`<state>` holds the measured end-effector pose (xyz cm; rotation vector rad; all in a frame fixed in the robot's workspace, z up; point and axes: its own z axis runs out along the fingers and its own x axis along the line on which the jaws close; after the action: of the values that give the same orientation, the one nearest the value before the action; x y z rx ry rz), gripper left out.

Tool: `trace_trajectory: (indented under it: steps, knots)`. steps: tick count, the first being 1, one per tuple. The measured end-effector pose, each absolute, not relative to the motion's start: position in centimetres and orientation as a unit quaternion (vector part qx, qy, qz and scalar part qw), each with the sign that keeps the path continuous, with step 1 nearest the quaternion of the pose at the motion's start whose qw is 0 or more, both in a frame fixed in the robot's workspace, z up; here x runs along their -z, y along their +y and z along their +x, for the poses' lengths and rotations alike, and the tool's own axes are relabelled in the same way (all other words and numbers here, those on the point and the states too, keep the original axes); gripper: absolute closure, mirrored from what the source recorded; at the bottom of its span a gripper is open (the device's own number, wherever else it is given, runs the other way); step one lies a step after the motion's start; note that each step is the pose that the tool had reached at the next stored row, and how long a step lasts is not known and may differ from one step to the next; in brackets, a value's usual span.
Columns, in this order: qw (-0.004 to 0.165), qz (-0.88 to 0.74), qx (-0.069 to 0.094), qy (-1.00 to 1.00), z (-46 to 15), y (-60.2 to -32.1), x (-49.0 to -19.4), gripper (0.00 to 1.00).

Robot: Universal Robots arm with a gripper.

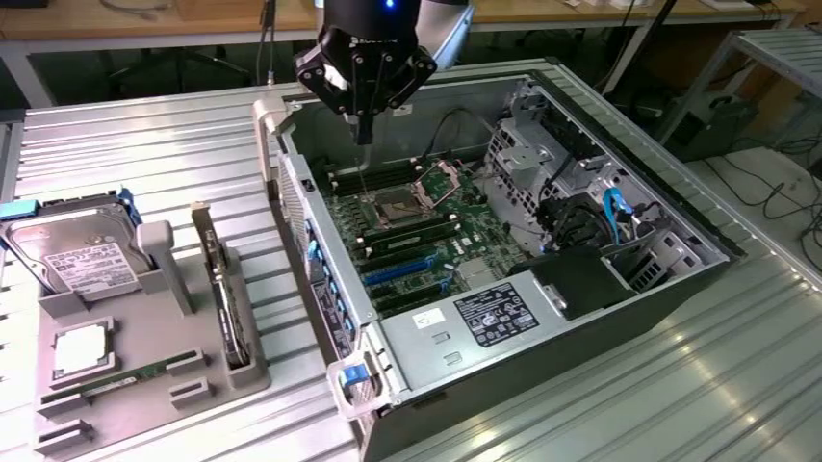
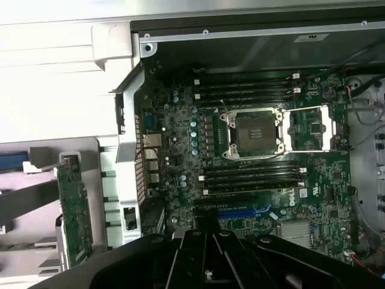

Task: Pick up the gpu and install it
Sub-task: 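Reach for the gpu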

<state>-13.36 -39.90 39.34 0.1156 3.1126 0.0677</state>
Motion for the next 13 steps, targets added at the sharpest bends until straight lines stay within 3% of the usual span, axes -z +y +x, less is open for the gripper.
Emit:
trace_trajectory:
  steps: [13]
  knots:
    - [0.013, 0.037, -0.022, 0.999, -14.4, -39.9, -39.3, 0.89]
